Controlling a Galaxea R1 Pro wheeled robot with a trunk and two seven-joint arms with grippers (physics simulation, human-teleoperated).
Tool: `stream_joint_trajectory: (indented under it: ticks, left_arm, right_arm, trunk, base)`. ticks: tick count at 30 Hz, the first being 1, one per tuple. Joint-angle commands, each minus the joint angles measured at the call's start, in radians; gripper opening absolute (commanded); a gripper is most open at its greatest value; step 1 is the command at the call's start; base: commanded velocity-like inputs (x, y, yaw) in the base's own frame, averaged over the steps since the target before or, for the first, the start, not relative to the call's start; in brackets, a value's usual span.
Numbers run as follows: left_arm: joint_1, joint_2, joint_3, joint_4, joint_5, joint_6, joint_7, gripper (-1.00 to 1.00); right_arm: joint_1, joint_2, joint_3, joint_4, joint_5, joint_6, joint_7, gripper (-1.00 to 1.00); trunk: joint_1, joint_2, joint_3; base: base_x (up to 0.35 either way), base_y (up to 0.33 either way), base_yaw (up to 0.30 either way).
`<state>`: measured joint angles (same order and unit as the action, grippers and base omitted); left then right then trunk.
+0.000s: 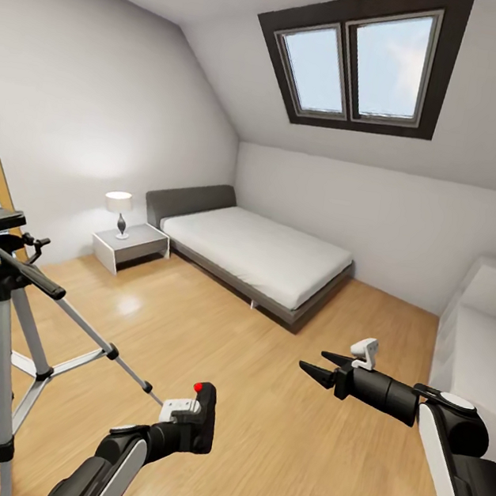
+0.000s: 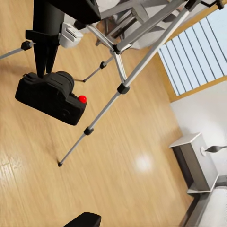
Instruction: Attach the digital camera to the camera tripod in the bedroom.
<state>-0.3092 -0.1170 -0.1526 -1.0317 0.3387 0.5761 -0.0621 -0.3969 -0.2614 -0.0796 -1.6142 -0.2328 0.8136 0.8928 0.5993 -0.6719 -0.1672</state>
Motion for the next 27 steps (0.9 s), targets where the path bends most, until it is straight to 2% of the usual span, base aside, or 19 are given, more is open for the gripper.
stream_joint_trajectory:
  ticks: [1,27]
  left_arm:
    - [-0.001,0.0,0.001,-0.001,0.002,0.005,-0.002,-1.0]
    - [-0.001,0.0,0.002,0.002,0.0,0.005,-0.001,-1.0]
  right_arm:
    - [-0.001,0.0,-0.001,0.0,-0.002,0.005,0.002,1.0]
    - [0.0,0.001,0.004,0.0,-0.002,0.004,0.0,1.0]
  trunk:
    - [-0.004,0.006,0.003]
    - [-0.103,0.188,0.12]
  base:
    - [0.0,0.0,0.0]
    - [0.0,0.0,0.0]
